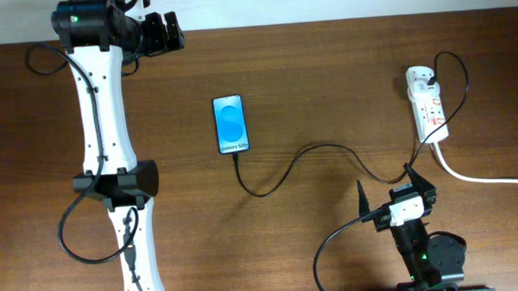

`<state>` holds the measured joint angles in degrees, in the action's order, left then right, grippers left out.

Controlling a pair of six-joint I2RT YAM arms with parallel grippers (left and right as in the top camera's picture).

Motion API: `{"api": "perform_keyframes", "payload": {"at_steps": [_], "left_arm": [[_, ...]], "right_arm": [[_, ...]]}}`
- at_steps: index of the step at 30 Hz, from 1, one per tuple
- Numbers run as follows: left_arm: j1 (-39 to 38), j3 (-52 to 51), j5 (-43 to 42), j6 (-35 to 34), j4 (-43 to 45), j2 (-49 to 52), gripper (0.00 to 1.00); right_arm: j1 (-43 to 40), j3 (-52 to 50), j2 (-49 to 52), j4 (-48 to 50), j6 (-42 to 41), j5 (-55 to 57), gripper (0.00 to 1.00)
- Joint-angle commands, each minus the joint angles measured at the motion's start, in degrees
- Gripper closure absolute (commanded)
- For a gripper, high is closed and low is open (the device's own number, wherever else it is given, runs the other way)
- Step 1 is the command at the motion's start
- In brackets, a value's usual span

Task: Plug charger to phone and switch on socket

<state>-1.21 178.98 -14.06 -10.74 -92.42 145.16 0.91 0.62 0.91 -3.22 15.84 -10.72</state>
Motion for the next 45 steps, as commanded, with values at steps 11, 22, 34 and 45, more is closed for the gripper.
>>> {"api": "perform_keyframes", "payload": {"at_steps": [11,22,34,45], "left_arm": [[-0.13,0.20,0.39,-0.11,-0.09,-1.29,0.01],[-0.11,0.07,1.90,-0.09,-0.26,-1.36,0.01],[2.08,-41.59,1.90,0.31,18.18,-26.58,0.01],[2.14,-92.00,10.64,0.31,45.33,-61.33,0.01]], "right_arm": [[0.59,-0.31,-0.50,-0.26,-0.22,-1.14,0.02],[0.59,-0.31,-0.48,-0.26,-0.22,-1.14,0.02],[0.59,-0.31,-0.50,-0.26,-0.22,-1.14,0.02],[0.59,-0.31,-0.50,-0.26,-0.22,-1.14,0.02]]}}
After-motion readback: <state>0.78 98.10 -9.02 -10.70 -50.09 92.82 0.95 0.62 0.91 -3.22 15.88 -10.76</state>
